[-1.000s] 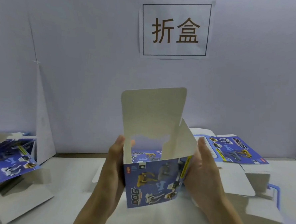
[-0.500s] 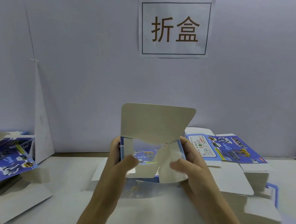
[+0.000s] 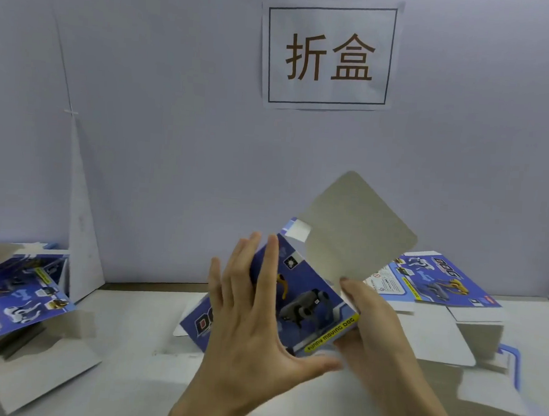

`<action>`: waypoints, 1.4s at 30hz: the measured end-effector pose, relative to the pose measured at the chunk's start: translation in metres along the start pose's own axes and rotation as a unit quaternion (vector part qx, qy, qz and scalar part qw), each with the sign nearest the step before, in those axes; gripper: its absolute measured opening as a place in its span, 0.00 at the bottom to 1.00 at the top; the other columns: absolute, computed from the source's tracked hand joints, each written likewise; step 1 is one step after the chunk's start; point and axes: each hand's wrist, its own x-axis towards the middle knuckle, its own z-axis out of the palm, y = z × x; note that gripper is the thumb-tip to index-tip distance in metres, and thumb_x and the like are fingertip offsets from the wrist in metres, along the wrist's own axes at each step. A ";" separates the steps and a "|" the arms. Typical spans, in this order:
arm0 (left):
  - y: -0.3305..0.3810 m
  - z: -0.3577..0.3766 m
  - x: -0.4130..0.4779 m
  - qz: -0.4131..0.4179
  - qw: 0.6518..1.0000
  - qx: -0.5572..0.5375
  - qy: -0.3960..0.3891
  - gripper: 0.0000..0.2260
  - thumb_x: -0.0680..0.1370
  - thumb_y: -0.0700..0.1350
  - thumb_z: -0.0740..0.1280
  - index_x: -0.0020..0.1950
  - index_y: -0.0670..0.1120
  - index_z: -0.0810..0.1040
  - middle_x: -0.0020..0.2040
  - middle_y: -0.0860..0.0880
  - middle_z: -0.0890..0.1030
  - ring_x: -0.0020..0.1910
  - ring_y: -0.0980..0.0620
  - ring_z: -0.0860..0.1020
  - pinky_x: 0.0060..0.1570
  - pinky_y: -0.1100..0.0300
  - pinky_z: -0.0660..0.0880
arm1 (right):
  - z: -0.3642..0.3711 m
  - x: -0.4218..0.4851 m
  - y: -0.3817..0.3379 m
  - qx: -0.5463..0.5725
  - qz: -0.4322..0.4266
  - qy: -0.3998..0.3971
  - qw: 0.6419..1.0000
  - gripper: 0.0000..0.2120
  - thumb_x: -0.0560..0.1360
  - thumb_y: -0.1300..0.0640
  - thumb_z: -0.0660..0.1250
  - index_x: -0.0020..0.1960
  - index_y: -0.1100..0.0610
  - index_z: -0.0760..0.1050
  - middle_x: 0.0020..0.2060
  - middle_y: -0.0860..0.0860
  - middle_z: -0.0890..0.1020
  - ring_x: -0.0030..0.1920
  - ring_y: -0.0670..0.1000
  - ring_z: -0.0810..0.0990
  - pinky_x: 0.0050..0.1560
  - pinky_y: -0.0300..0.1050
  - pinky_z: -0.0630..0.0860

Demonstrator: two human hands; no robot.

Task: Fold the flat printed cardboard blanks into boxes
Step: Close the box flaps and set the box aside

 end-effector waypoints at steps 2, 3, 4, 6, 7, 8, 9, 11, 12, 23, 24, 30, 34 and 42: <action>-0.002 0.000 0.001 -0.041 0.999 0.029 -0.021 0.60 0.55 0.79 0.61 0.73 0.62 0.28 0.76 0.57 0.36 0.77 0.56 0.36 0.74 0.49 0.35 | -0.001 -0.002 -0.005 -0.050 0.015 -0.025 0.998 0.06 0.76 0.56 0.65 0.49 0.59 0.76 0.44 0.65 0.84 0.40 0.62 0.85 0.46 0.64 0.80; -0.003 -0.002 0.002 -0.056 0.998 0.019 -0.027 0.59 0.54 0.78 0.62 0.72 0.63 0.27 0.75 0.59 0.35 0.76 0.57 0.36 0.74 0.48 0.36 | -0.002 -0.002 -0.007 -0.069 0.005 -0.023 0.997 0.06 0.77 0.54 0.65 0.46 0.56 0.77 0.41 0.62 0.85 0.37 0.59 0.85 0.43 0.60 0.81; -0.006 -0.003 0.002 -0.054 0.998 0.008 -0.027 0.59 0.55 0.77 0.63 0.73 0.62 0.28 0.75 0.59 0.38 0.77 0.56 0.38 0.75 0.44 0.40 | -0.002 -0.002 -0.009 -0.085 -0.011 -0.018 0.996 0.07 0.77 0.52 0.65 0.44 0.55 0.76 0.39 0.58 0.85 0.36 0.57 0.85 0.42 0.56 0.82; -0.011 -0.010 0.003 -0.032 0.999 -0.004 -0.028 0.57 0.58 0.74 0.65 0.76 0.59 0.34 0.77 0.53 0.47 0.77 0.51 0.49 0.73 0.39 0.57 | -0.005 0.000 -0.013 -0.117 -0.063 -0.011 0.991 0.07 0.78 0.52 0.64 0.47 0.54 0.77 0.39 0.53 0.86 0.38 0.53 0.85 0.44 0.51 0.83; -0.013 -0.014 0.004 -0.022 0.999 -0.006 -0.036 0.57 0.59 0.72 0.67 0.77 0.59 0.35 0.76 0.51 0.50 0.76 0.49 0.54 0.69 0.39 0.63 | -0.008 0.000 -0.015 -0.127 -0.106 0.003 0.986 0.07 0.78 0.52 0.65 0.50 0.54 0.78 0.38 0.49 0.86 0.39 0.50 0.85 0.43 0.47 0.82; -0.015 -0.018 0.004 -0.014 0.999 0.000 -0.051 0.58 0.58 0.71 0.68 0.77 0.60 0.35 0.76 0.52 0.50 0.75 0.49 0.56 0.68 0.40 0.66 | -0.010 -0.001 -0.018 -0.131 -0.163 0.024 0.978 0.05 0.78 0.54 0.65 0.52 0.54 0.78 0.38 0.46 0.86 0.39 0.48 0.84 0.41 0.44 0.82; -0.016 -0.020 0.005 -0.009 0.998 0.008 -0.068 0.58 0.58 0.70 0.68 0.76 0.61 0.34 0.75 0.54 0.48 0.74 0.50 0.56 0.67 0.41 0.66 | -0.013 -0.002 -0.022 -0.136 -0.228 0.044 0.963 0.05 0.78 0.56 0.66 0.53 0.52 0.78 0.39 0.44 0.85 0.41 0.47 0.84 0.41 0.43 0.82; -0.018 -0.023 0.004 -0.005 0.996 0.020 -0.088 0.58 0.56 0.70 0.68 0.75 0.63 0.35 0.72 0.57 0.47 0.72 0.53 0.55 0.68 0.39 0.65 | -0.019 -0.004 -0.028 -0.172 -0.345 0.058 0.921 0.13 0.77 0.61 0.67 0.55 0.44 0.79 0.42 0.41 0.85 0.43 0.43 0.83 0.43 0.41 0.81; -0.018 -0.023 0.004 -0.006 0.996 0.022 -0.091 0.58 0.56 0.70 0.69 0.75 0.64 0.36 0.71 0.57 0.48 0.71 0.53 0.57 0.67 0.38 0.66 | -0.022 -0.004 -0.029 -0.200 -0.388 0.051 0.898 0.16 0.77 0.62 0.67 0.55 0.41 0.79 0.42 0.38 0.85 0.43 0.40 0.82 0.43 0.37 0.79; -0.014 -0.020 0.004 -0.036 0.994 0.052 -0.088 0.53 0.56 0.68 0.69 0.74 0.65 0.42 0.68 0.49 0.56 0.63 0.45 0.66 0.58 0.44 0.74 | -0.013 -0.006 -0.008 -0.388 -0.537 -0.141 0.735 0.12 0.76 0.58 0.68 0.59 0.54 0.81 0.59 0.46 0.82 0.61 0.42 0.78 0.51 0.32 0.77; -0.013 -0.021 0.004 -0.031 0.995 0.046 -0.084 0.52 0.56 0.68 0.69 0.74 0.64 0.44 0.68 0.49 0.57 0.62 0.44 0.67 0.57 0.43 0.74 | -0.011 -0.008 -0.010 -0.344 -0.466 -0.175 0.796 0.12 0.76 0.53 0.68 0.58 0.51 0.83 0.60 0.44 0.81 0.63 0.43 0.77 0.49 0.34 0.78; -0.002 -0.024 0.005 -0.004 0.995 0.050 -0.087 0.51 0.57 0.67 0.68 0.75 0.64 0.45 0.70 0.52 0.55 0.68 0.50 0.59 0.60 0.36 0.72 | -0.015 -0.009 -0.021 -0.215 -0.261 -0.215 0.916 0.18 0.72 0.52 0.67 0.62 0.47 0.76 0.58 0.38 0.81 0.61 0.39 0.78 0.51 0.30 0.75; 0.004 -0.025 0.008 0.013 0.994 0.079 -0.074 0.55 0.55 0.65 0.74 0.74 0.60 0.49 0.68 0.53 0.56 0.66 0.51 0.59 0.57 0.33 0.73 | -0.019 -0.009 -0.026 -0.250 -0.210 -0.229 0.917 0.26 0.66 0.44 0.72 0.64 0.44 0.75 0.57 0.42 0.83 0.58 0.44 0.81 0.50 0.36 0.78; 0.003 -0.022 0.008 0.041 0.991 0.115 -0.062 0.51 0.55 0.66 0.70 0.73 0.57 0.52 0.67 0.49 0.58 0.66 0.46 0.63 0.65 0.33 0.59 | -0.016 -0.012 -0.025 -0.259 -0.218 -0.212 0.917 0.19 0.70 0.51 0.72 0.60 0.39 0.76 0.54 0.39 0.83 0.55 0.43 0.82 0.46 0.34 0.78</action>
